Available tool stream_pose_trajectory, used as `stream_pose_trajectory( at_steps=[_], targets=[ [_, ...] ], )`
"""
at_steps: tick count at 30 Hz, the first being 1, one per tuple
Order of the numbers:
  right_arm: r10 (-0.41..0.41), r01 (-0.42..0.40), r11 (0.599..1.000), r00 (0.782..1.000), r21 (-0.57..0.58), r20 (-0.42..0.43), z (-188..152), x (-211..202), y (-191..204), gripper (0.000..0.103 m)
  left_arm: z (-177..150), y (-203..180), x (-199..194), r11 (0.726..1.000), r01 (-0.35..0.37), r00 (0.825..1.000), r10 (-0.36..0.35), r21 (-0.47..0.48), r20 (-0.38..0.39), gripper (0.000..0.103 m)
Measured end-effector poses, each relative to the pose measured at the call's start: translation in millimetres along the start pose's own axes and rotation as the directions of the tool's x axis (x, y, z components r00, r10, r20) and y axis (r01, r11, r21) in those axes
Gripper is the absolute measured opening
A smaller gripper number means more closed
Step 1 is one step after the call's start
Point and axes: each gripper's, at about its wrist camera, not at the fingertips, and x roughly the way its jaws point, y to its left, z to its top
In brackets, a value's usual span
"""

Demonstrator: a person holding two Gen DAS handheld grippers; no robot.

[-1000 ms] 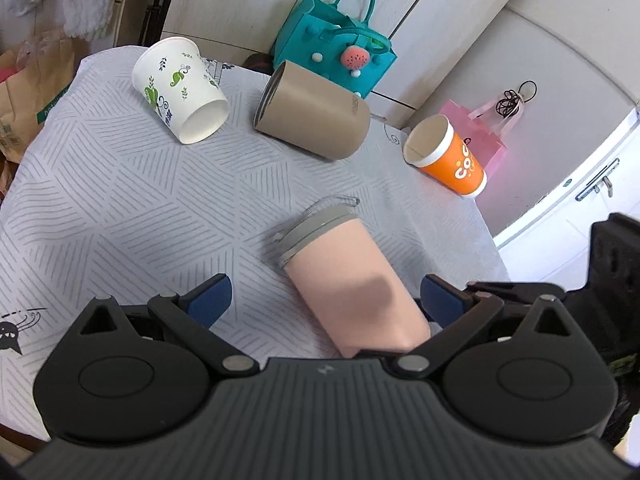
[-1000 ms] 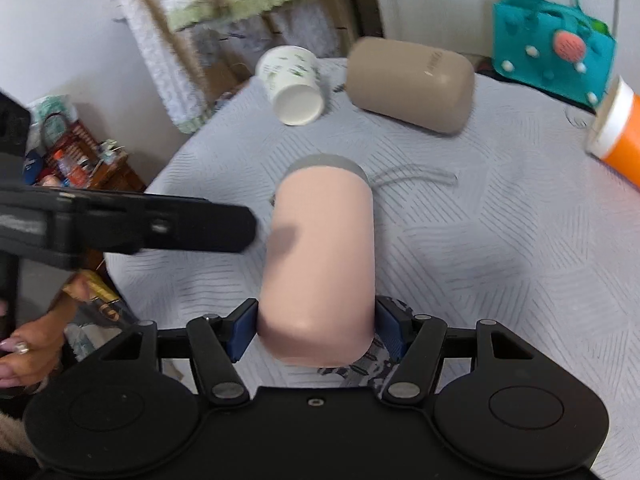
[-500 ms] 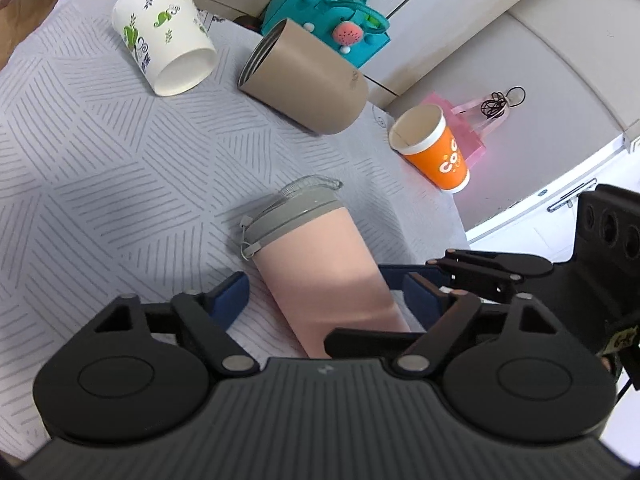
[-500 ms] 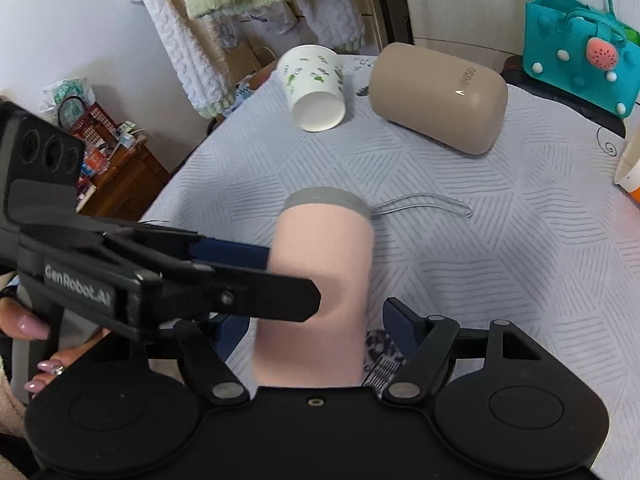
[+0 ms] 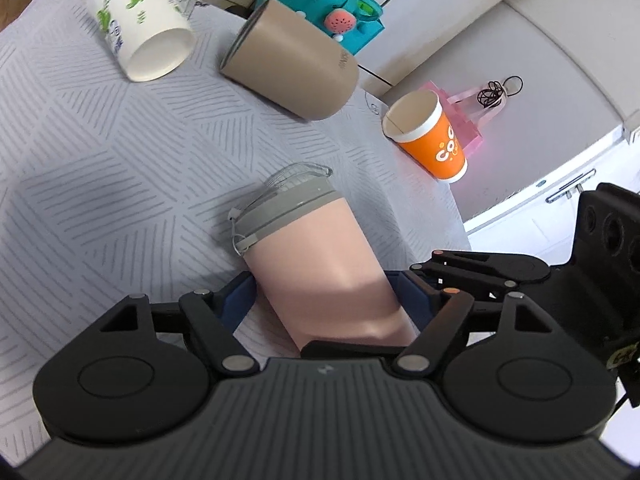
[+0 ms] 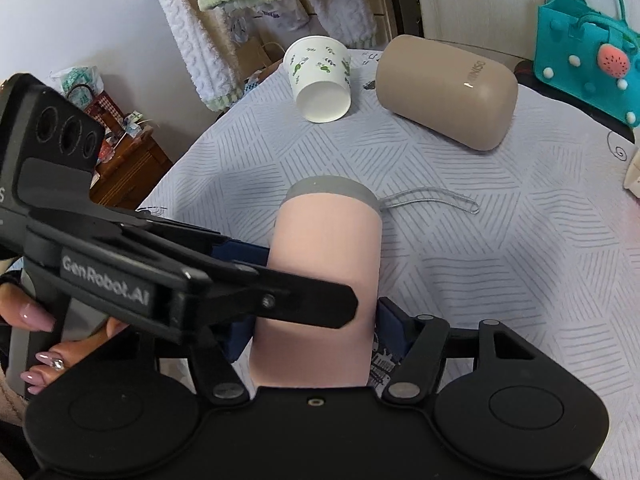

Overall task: Flip cup upright
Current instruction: 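Rotate the pink tumbler lid-up with the right tool and set it on the bed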

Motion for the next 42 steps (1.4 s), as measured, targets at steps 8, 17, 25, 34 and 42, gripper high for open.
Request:
stream_pose_trajectory(
  at_steps=[8,17,25,34,42],
  targets=[
    [-0.049,0.062,0.993,0.99,-0.1,0.132,-21.4,-19.0,7.9,0.07,-17.3,-27.1,-9.2,0.981,-0.022,0.993,0.0,0.19,0.116,0.076],
    [-0.143,0.202,0.969,0.928,-0.141,0.345,-33.3,-22.7,6.5,0.07,-12.4,-67.4,-21.1,0.901,-0.118,0.961,-0.003,0.417,0.277,0.067],
    [-0.215,0.3,0.946,0.864,-0.121,0.456,-32.6,-8.8,-2.4,0.069,-5.7,-74.5,-11.0,0.855,-0.133,0.947,-0.038,0.5,0.318,0.067],
    [-0.265,0.353,0.932,0.822,-0.084,0.504,-44.5,-5.2,6.8,0.068,-7.2,-71.0,-7.9,0.878,-0.122,0.953,-0.026,0.463,0.302,0.067],
    [-0.293,0.416,0.899,0.805,-0.138,0.516,-46.6,-1.6,18.7,0.068,-16.0,-67.6,-0.4,0.872,-0.168,0.948,0.016,0.461,0.317,0.067]
  ],
)
